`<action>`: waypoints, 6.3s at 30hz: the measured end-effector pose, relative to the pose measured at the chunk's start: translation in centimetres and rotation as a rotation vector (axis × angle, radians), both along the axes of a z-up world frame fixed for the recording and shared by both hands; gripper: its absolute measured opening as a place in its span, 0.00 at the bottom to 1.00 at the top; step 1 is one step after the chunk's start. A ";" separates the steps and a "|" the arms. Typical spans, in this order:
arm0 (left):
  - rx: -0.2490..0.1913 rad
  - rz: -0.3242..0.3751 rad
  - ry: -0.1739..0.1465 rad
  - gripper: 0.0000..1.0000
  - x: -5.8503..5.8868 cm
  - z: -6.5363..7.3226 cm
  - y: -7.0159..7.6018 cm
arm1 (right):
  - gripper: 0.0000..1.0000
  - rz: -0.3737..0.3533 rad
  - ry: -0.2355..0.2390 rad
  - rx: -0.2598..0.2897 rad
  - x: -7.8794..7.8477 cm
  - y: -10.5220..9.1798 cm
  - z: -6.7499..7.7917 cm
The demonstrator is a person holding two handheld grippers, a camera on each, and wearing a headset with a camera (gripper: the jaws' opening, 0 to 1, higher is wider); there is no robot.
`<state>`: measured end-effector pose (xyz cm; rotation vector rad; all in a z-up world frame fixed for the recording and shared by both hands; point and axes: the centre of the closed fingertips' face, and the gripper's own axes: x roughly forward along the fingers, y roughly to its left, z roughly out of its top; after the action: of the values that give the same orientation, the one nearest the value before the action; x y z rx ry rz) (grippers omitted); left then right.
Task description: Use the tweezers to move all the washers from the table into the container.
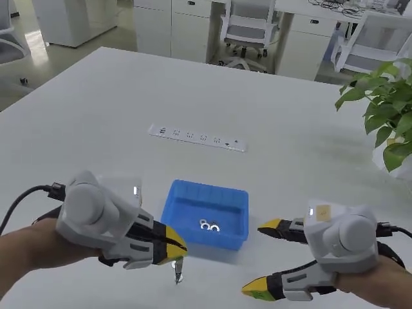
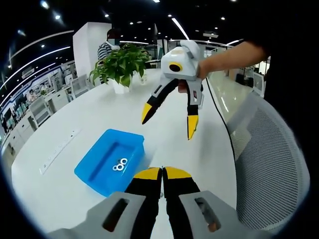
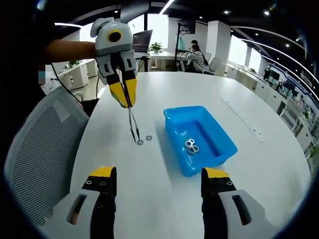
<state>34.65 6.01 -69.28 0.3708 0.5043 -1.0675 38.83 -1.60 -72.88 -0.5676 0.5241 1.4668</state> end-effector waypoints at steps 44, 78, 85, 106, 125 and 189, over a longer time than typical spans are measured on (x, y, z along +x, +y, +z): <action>0.004 -0.020 0.008 0.05 0.2 -0.2 -0.3 | 0.58 0.165 0.020 0.017 -2.1 4.9 -1.1; 0.002 -0.025 0.019 0.05 0.0 -0.2 -0.5 | 0.11 0.438 -0.027 -0.024 -5.1 9.9 -3.5; -0.001 -0.023 0.022 0.05 0.1 -0.2 -0.3 | 0.12 0.442 -0.026 -0.025 -5.1 10.2 -3.6; -0.011 -0.010 0.017 0.08 0.3 0.1 -0.3 | 0.09 0.442 -0.028 -0.048 -5.2 10.1 -3.8; -0.080 0.120 0.035 0.64 0.5 0.2 2.0 | 0.09 0.408 -0.038 -0.051 -3.9 8.9 -1.8; -0.149 0.275 0.060 0.98 1.8 -0.7 5.2 | 0.10 0.338 -0.102 -0.005 5.3 12.1 -1.6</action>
<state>36.43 11.25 -69.96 0.1331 0.5090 -0.8453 44.16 10.49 -74.45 -0.7584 0.3630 1.7449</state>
